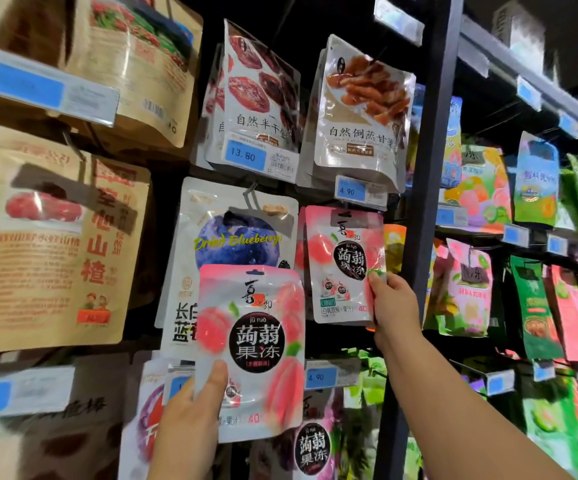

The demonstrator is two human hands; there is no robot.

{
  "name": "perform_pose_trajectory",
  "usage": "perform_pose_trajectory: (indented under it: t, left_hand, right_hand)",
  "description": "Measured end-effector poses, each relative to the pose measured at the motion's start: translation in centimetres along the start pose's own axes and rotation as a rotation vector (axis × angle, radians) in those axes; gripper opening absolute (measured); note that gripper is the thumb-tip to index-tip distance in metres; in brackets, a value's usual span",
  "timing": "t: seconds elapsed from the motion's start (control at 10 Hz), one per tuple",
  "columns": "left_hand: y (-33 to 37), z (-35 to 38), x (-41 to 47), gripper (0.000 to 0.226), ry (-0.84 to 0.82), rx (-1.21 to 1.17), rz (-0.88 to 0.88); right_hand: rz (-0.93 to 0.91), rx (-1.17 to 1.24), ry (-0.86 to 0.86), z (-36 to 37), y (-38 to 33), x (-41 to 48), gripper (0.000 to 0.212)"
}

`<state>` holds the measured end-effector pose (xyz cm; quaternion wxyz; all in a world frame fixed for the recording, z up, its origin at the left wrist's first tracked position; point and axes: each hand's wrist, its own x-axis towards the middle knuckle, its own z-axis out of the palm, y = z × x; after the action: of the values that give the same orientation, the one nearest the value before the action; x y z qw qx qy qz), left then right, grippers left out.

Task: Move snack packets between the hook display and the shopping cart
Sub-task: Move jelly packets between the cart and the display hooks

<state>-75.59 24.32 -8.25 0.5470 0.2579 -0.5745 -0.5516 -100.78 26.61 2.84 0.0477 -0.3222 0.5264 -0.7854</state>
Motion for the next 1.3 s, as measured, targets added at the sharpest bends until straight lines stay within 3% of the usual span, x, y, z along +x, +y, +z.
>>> perform_pose_trajectory:
  t: [0.1,0.3,0.4,0.5,0.6,0.7,0.8,0.9,1.0,1.1,1.2,1.3]
  left_hand:
    - [-0.3,0.3,0.7,0.025,0.019,-0.016,0.074]
    - [0.3,1.5,0.5,0.024,0.044,0.008,0.062]
    - [0.3,1.9,0.6,0.021,0.048,-0.009,0.057]
    - [0.1,2.3,0.7,0.022,0.052,-0.016,0.077]
    - [-0.2,2.8,1.0,0.025,0.03,-0.012,0.084]
    - [0.0,3.8,1.6,0.03,-0.02,-0.037,0.088]
    - [0.5,5.2,2.3,0.047,-0.04,-0.037,0.091]
    - [1.5,6.8,2.8,0.044,-0.042,-0.062,0.081]
    - [2.5,8.7,3.6,0.03,-0.083,-0.126,0.054]
    - [2.3,10.7,4.9,0.056,-0.103,-0.212,0.034]
    - [2.3,12.3,6.0,0.038,-0.131,-0.228,0.02]
    - [3.4,13.4,6.3,0.05,-0.141,-0.249,0.016]
  right_hand:
    - [0.018,-0.009,0.0,0.2,0.0,0.2,0.02]
    - [0.016,-0.107,0.034,0.4,0.4,1.0,0.019]
    - [-0.015,-0.238,0.058,0.4,0.3,0.9,0.032]
    - [-0.187,-0.414,0.112,0.3,-0.5,-1.2,0.045]
    - [-0.506,-0.448,0.11,0.0,-0.7,-4.6,0.045]
    - [-0.542,-0.354,-0.099,-0.5,-0.3,-6.8,0.015]
    - [-0.285,-0.149,-0.318,-1.0,0.2,-7.7,0.026]
    - [-0.121,-0.066,-0.356,-1.8,1.3,-7.4,0.038]
    - [-0.086,-0.008,-0.345,-2.5,1.7,-7.1,0.063]
    - [-0.073,-0.004,-0.28,-2.9,1.3,-6.5,0.073]
    - [-0.083,-0.024,-0.227,-3.2,1.2,-5.4,0.032]
    - [-0.124,-0.04,-0.195,-2.9,0.8,-4.5,0.026]
